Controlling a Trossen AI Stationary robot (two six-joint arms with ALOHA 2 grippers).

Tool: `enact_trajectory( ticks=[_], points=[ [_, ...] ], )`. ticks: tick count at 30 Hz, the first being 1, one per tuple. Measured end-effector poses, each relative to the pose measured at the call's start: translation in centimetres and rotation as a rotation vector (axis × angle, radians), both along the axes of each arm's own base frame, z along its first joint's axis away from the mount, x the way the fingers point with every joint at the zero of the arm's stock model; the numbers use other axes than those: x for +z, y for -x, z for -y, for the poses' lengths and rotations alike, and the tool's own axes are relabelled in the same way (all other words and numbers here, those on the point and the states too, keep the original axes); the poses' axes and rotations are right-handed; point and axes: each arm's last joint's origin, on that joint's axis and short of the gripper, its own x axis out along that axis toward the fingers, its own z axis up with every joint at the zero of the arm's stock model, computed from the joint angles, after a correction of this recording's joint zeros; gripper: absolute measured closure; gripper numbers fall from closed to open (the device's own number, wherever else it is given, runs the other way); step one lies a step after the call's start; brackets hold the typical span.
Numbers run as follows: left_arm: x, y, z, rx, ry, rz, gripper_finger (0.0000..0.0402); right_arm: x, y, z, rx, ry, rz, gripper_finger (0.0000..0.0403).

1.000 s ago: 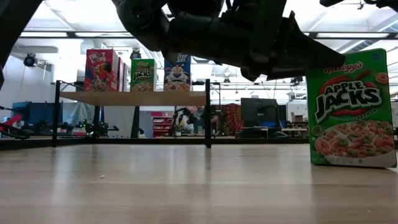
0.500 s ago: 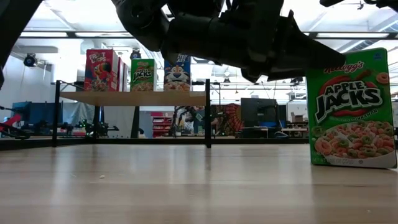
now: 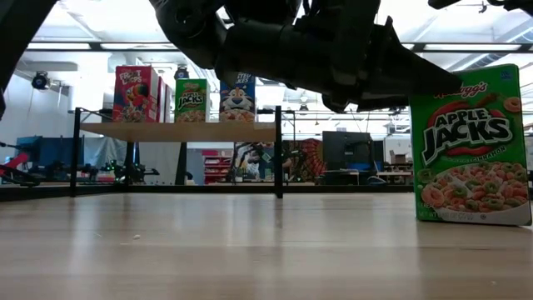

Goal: Stack cereal on shelf
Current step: Put the green cereal box on the shelf aligned with the other green cereal boxes

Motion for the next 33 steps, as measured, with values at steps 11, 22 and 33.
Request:
enact_trajectory(
  ticks=[11, 22, 33],
  points=[
    [0.0, 0.0, 0.0, -0.001, 0.0, 0.0, 0.0219, 0.0, 0.0, 0.0, 0.0, 0.001, 0.001, 0.039],
    [0.9, 0.2, 0.0, -0.002, -0.003, 0.012, 0.025, 0.0, 0.0, 0.0, -0.003, 0.006, 0.003, 0.039],
    [8.4, 4.4, -0.6, -0.077, -0.075, -0.03, 0.0249, 0.0, 0.0, 0.0, -0.002, 0.005, 0.002, 0.039]
  ],
)
